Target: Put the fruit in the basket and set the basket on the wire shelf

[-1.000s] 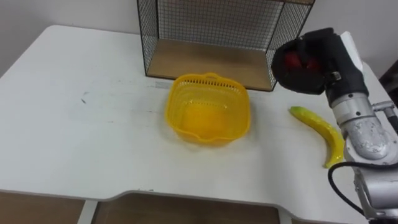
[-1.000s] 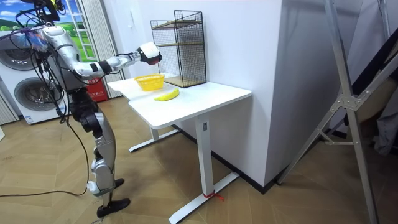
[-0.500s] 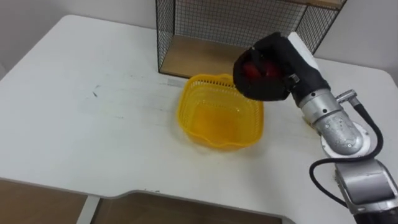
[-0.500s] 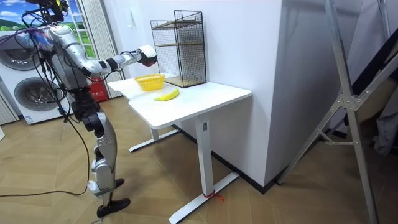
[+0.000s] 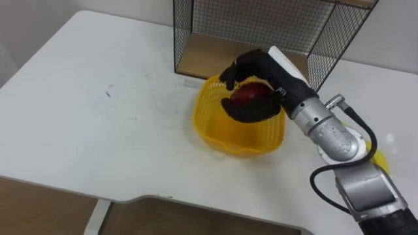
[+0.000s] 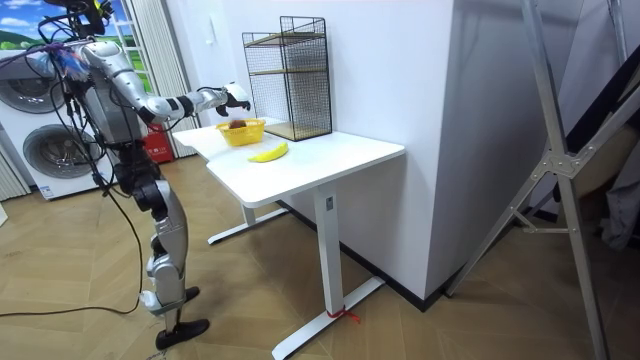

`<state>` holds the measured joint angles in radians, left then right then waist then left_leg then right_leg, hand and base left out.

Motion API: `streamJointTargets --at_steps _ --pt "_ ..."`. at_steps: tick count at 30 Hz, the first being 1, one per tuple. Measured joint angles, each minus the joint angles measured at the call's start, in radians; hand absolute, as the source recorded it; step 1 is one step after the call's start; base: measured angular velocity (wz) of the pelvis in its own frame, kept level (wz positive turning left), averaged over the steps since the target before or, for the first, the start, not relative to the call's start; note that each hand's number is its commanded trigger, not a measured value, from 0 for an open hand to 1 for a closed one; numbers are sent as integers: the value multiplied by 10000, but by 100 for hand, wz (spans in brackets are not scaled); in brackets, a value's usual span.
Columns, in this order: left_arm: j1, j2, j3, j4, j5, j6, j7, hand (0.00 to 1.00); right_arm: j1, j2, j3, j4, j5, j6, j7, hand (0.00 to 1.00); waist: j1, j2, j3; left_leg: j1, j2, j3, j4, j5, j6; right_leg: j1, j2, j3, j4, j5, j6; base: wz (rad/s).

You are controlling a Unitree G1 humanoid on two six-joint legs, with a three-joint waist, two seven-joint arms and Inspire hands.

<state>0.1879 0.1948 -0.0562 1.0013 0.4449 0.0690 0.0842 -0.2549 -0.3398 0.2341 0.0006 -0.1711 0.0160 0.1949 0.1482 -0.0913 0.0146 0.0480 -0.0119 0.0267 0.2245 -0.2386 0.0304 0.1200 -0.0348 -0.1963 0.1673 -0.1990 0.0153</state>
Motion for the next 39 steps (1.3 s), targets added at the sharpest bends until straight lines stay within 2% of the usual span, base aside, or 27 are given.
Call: streamJointTargets --at_steps 7,28,35,39 --pt "-4 8 -59 0 -2 4 0 0 0 0 0 10 -3 0 61 0 -10 -48 18 -8 -5 -56 -5 0 0 7 2 -6 -1 0 0 1" --pt "-4 18 -152 -26 -1 98 -109 0 14 6 -1 307 -48 0 52 0 -83 -17 29 -14 -6 -32 57 -1 0 35 3 10 -3 0 0 0" --pt "17 25 63 -97 4 104 -55 0 14 151 -92 296 50 0 44 0 -102 48 -18 -5 -4 -30 108 -1 0 84 2 8 -1 0 0 0" --pt "41 15 168 -85 45 116 -45 0 13 254 -475 188 177 -3 -56 0 -209 29 -42 -7 -7 -37 153 0 0 129 -7 -15 -1 0 0 0"
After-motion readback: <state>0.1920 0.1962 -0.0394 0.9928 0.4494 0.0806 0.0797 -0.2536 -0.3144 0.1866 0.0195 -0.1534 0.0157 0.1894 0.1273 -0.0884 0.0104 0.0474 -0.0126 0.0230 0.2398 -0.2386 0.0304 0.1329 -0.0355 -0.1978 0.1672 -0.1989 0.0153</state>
